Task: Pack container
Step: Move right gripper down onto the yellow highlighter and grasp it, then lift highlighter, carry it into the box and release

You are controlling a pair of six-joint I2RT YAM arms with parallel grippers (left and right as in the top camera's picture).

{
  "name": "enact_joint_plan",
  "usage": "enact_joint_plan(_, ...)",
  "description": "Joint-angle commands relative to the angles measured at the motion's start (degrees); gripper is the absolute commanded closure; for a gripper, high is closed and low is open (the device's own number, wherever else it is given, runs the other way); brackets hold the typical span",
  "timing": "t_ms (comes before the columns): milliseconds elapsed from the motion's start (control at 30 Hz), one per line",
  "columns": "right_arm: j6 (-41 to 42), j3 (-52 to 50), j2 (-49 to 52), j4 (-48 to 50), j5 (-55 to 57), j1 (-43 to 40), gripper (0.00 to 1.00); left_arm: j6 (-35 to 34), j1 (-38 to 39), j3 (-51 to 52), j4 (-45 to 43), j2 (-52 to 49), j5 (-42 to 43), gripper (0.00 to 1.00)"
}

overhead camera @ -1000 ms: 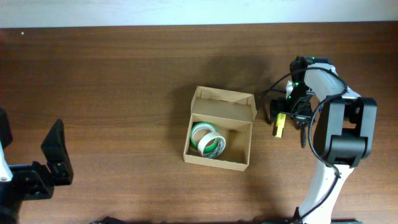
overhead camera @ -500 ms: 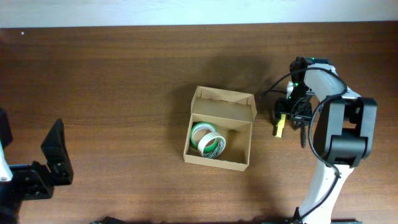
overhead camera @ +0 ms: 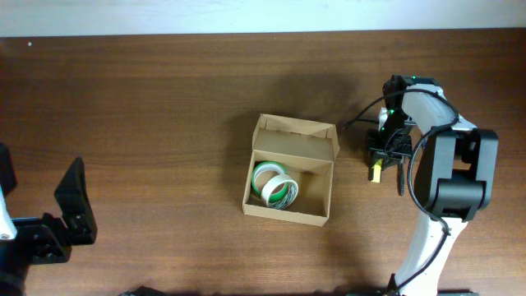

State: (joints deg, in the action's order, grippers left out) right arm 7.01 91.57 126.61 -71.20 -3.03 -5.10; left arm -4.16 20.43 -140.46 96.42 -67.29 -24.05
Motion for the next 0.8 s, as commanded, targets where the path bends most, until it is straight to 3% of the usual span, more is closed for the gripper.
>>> enact_joint_plan(0,0.2,-0.8,-0.1,0.8,-0.4,0.2,0.89,-0.5,-0.4,0.2,-0.2,-0.4,-0.2,0.00)
enact_joint_plan(67,0.2,-0.8,-0.1,0.8,-0.4,0.2,0.96,-0.5,-0.4,0.2,-0.2,-0.4,-0.2,0.00)
enact_joint_plan(367,0.1,0.0,-3.2,0.7,1.0,0.2,0.96,-0.5,-0.4,0.2,-0.3,-0.4,-0.2,0.01)
enact_joint_plan(767,-0.1,16.8,-26.9,-10.7,1.6,2.2,0.96,-0.5,-0.4,0.2,-0.4,-0.4,-0.4,0.01)
